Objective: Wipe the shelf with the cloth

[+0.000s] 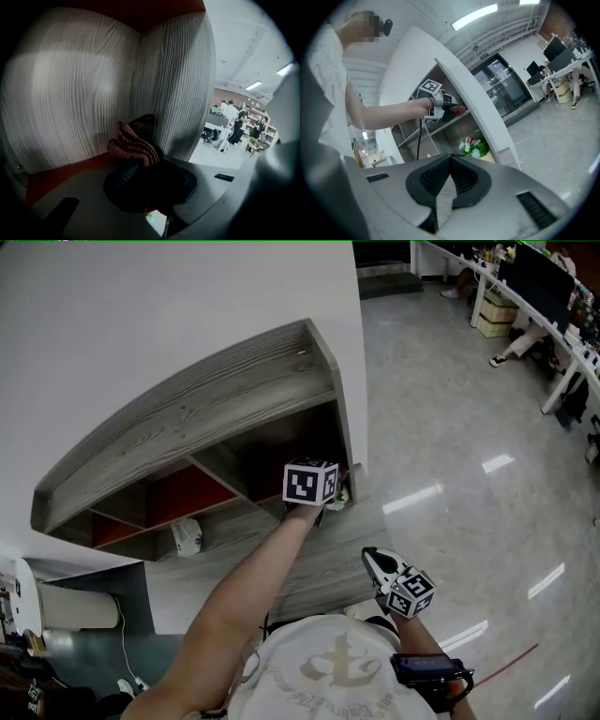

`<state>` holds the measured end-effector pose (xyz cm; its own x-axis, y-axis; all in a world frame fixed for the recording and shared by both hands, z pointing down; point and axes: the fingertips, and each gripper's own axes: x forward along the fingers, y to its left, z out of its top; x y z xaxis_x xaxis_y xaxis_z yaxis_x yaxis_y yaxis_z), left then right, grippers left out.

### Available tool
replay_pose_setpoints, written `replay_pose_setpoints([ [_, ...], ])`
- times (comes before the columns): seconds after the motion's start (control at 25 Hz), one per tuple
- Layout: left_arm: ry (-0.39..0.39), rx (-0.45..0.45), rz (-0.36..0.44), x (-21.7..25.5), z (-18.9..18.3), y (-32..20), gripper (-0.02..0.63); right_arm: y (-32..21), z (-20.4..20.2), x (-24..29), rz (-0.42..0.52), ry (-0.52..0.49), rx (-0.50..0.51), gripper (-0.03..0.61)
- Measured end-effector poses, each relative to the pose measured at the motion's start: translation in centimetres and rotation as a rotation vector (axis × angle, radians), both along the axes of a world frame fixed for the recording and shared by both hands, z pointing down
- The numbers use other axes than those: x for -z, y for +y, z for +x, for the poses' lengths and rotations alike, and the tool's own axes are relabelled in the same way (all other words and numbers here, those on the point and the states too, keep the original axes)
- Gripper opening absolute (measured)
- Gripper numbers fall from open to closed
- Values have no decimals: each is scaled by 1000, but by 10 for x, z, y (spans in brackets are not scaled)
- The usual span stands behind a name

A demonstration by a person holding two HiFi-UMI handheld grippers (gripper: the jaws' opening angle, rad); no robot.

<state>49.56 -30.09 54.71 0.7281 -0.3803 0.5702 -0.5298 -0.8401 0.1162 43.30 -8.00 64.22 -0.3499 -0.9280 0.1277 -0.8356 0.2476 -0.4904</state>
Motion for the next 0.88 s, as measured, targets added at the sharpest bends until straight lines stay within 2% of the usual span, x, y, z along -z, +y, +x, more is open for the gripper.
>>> replay_pose_setpoints([
  [0.12,-77,6,8,-6,-1,-1,67,2,2,0,-2,-4,-5,5],
  [0.24,-130,61,15,-8,-11,-8,67,-2,-1,4,6,-9,4,5],
  [0.52,-133,265,-10,-8,-68,-37,67,-13,-5,4,11,-20,35,5],
  [0.88,-82,525,-45,-9,-137,-59,67,-28,-30,2,11,-21,115,5],
])
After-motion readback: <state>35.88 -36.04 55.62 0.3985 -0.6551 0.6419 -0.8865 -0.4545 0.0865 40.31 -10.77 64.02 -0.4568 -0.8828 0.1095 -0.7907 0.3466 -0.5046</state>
